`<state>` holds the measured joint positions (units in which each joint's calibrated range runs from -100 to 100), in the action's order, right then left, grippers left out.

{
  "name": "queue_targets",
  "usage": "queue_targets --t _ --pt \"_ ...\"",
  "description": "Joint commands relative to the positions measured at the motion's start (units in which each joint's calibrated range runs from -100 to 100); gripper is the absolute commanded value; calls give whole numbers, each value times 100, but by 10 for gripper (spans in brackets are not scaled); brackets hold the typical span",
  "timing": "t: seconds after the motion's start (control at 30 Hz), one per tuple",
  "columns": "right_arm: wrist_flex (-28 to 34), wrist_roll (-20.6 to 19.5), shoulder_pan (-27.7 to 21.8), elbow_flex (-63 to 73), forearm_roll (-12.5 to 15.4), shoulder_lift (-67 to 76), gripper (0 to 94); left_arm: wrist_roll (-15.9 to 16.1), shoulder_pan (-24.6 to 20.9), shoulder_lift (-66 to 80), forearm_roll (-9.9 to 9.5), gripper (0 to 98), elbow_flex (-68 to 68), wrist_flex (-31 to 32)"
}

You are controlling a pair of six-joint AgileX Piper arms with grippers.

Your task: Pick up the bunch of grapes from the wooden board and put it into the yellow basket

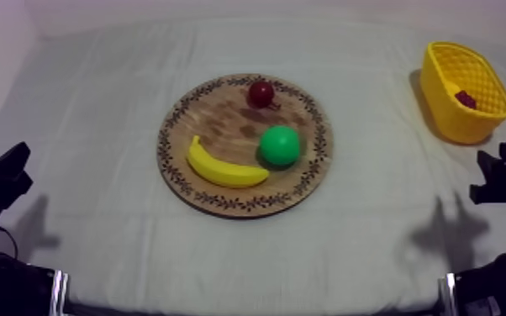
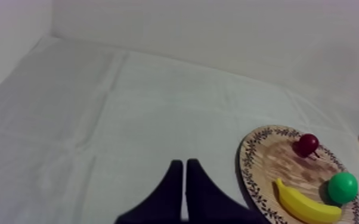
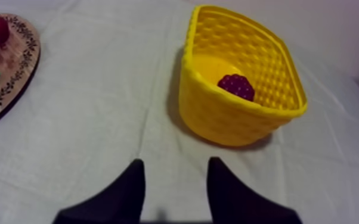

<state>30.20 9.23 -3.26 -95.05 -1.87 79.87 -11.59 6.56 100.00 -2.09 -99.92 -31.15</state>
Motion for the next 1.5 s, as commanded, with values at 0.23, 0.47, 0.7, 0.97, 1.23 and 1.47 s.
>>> queue_targets --t 0.23,0.47,0.7,0.97,1.23,1.47 --pt "404 161 -142 -285 339 880 34 -1 -1 0 1 1 4 3" --pt "665 -46 -110 -345 335 1441 10 -1 -1 0 1 1 4 3" --pt "707 -158 -67 -399 328 1577 11 -5 -1 0 1 1 4 3" --pt "752 100 -65 -447 331 1588 7 -5 -1 0 1 1 4 3" --pt "760 155 -64 -459 335 1589 5 -5 -1 0 1 1 4 3" --pt "762 166 -64 -461 336 1589 5 -5 -1 0 1 1 4 3"
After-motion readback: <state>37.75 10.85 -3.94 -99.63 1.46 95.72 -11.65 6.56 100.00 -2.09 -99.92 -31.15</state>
